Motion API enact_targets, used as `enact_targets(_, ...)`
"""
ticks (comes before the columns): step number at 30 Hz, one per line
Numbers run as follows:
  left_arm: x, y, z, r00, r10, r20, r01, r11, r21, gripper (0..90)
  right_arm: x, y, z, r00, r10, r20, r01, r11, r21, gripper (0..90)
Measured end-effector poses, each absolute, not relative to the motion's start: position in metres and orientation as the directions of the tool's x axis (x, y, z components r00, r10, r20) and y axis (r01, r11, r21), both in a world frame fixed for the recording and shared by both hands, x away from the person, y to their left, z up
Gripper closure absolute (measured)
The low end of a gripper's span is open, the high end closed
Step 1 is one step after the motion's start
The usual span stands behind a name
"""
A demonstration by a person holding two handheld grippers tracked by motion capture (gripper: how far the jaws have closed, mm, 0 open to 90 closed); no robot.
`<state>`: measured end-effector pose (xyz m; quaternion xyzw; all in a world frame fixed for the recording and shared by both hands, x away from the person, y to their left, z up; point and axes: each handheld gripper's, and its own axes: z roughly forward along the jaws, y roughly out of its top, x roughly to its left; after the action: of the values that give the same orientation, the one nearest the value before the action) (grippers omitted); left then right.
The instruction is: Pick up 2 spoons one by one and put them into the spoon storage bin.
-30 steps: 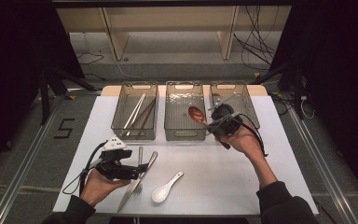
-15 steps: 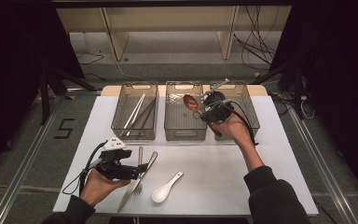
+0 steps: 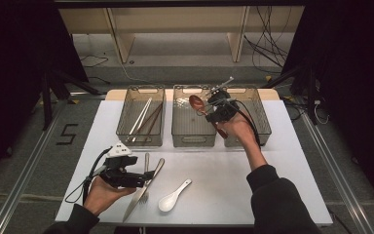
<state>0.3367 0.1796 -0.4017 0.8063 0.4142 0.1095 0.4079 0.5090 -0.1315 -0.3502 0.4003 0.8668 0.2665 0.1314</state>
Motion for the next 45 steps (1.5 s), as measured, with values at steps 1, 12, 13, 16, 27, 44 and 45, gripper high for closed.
enact_targets(1, 0.337, 0.18, -0.402, 0.634, 0.757, -0.161, 0.578, -0.325, 0.748, 16.5, 0.511, -0.131, -0.35, -0.646, 0.763, -0.016, 0.622, 0.539, 0.568, 82.0)
enact_targets(12, 0.336, 0.18, -0.401, 0.63, 0.758, -0.169, 0.582, -0.316, 0.75, 16.5, 0.531, -0.118, -0.354, -0.636, 0.771, -0.014, 0.64, 0.538, 0.549, 82.1)
enact_targets(13, 0.336, 0.18, -0.402, 0.631, 0.757, -0.168, 0.581, -0.319, 0.749, 16.5, 0.533, -0.117, -0.354, -0.636, 0.771, -0.018, 0.638, 0.539, 0.551, 82.0)
enact_targets(16, 0.336, 0.18, -0.401, 0.634, 0.754, -0.172, 0.581, -0.318, 0.749, 16.5, 0.538, -0.116, -0.355, -0.635, 0.772, -0.02, 0.638, 0.539, 0.55, 82.0)
enact_targets(27, 0.336, 0.177, -0.402, 0.646, 0.746, -0.162, 0.572, -0.334, 0.749, 16.5, 0.549, -0.103, -0.36, -0.633, 0.774, -0.014, 0.646, 0.539, 0.54, 81.9)
enact_targets(44, 0.336, 0.175, -0.404, 0.652, 0.74, -0.168, 0.58, -0.343, 0.739, 16.5, 0.543, -0.111, -0.351, -0.646, 0.763, 0.01, 0.63, 0.526, 0.571, 47.8)
enact_targets(45, 0.337, 0.175, -0.404, 0.651, 0.74, -0.167, 0.581, -0.345, 0.737, 16.5, 0.54, -0.113, -0.349, -0.651, 0.759, 0.014, 0.624, 0.525, 0.579, 47.1)
